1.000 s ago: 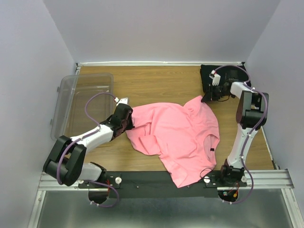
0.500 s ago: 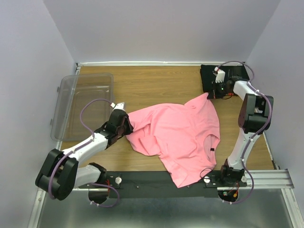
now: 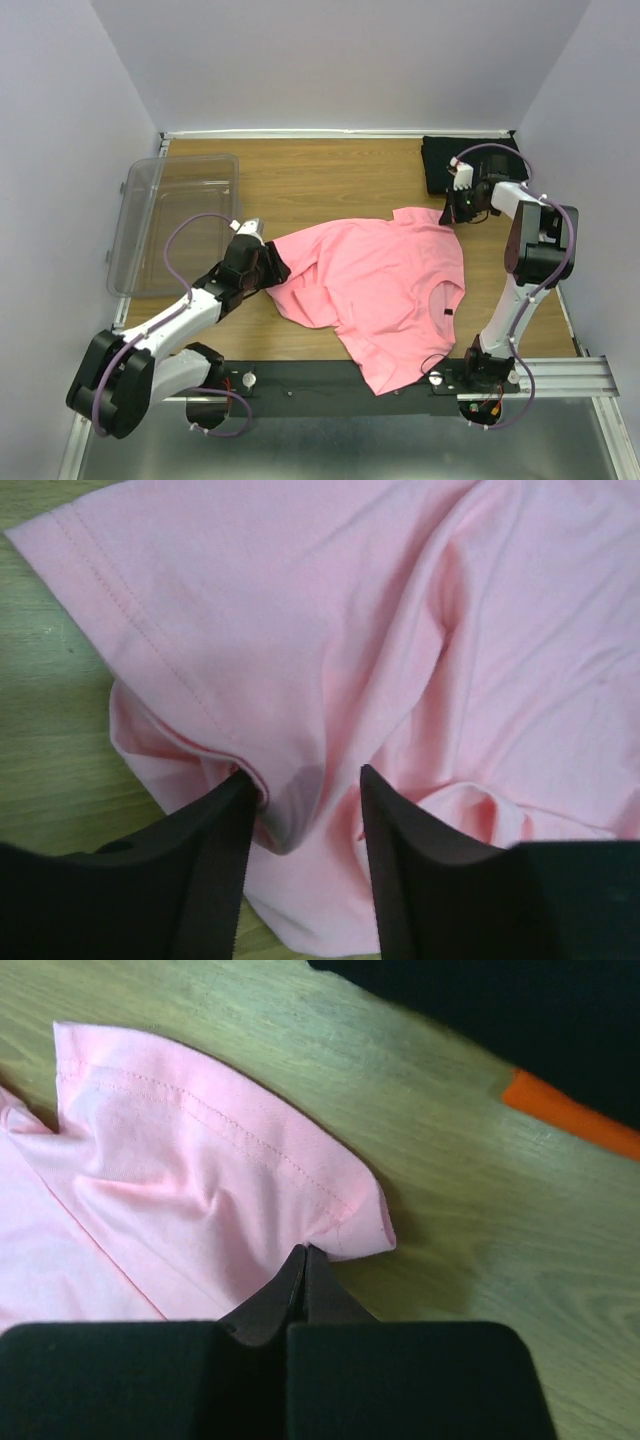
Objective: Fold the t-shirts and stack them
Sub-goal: Flatten the tshirt out
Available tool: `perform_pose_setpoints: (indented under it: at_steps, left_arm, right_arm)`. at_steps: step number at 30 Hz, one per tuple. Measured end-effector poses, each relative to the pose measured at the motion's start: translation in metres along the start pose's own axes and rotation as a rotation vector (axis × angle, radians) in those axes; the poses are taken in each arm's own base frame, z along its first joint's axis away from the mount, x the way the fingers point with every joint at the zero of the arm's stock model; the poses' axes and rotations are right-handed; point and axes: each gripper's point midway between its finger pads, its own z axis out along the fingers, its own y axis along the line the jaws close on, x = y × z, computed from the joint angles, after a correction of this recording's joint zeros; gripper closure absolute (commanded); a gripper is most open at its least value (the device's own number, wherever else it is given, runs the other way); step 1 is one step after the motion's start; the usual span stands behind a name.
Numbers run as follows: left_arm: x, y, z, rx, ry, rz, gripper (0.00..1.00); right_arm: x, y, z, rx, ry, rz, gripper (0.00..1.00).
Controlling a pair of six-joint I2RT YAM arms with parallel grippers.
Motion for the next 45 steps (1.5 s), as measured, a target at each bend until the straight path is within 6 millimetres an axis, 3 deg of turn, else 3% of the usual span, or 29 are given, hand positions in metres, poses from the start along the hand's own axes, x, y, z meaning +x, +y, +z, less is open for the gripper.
perform_pose_setpoints:
  at_steps: [7, 10, 13, 17, 20, 29, 36, 45]
  left_arm:
    - [-0.038, -0.014, -0.021, 0.029, -0.151, -0.010, 0.36]
    - [-0.059, -0.013, -0.013, -0.030, -0.179, 0.001, 0.35]
    - [-0.072, -0.003, 0.008, -0.139, -0.161, -0.003, 0.34]
    - [-0.062, 0.015, 0.029, -0.236, -0.100, -0.003, 0.32]
    - [-0.051, 0.028, 0.029, -0.283, -0.079, -0.002, 0.31]
    - [-0.053, 0.050, 0.027, -0.396, -0.090, -0.014, 0.32]
    - [-0.046, 0.068, 0.040, -0.494, -0.068, -0.017, 0.33]
    - [-0.069, 0.071, 0.064, -0.575, -0.103, -0.006, 0.39]
  right_arm:
    - [0.004, 0.003, -0.004, -0.001, 0.000, -0.011, 0.99]
    - [0.004, 0.003, -0.004, -0.001, -0.001, -0.010, 0.99]
    - [0.003, 0.003, -0.004, -0.001, -0.003, -0.011, 0.99]
    - [0.003, 0.002, -0.006, 0.003, -0.008, -0.009, 0.99]
    - [0.003, -0.001, -0.009, 0.009, -0.016, -0.004, 0.99]
    - [0.002, -0.005, -0.011, 0.005, -0.026, 0.008, 0.98]
    - [0.002, -0.003, -0.011, -0.004, -0.030, 0.008, 0.98]
    - [0.001, -0.007, -0.013, 0.003, -0.036, 0.014, 0.98]
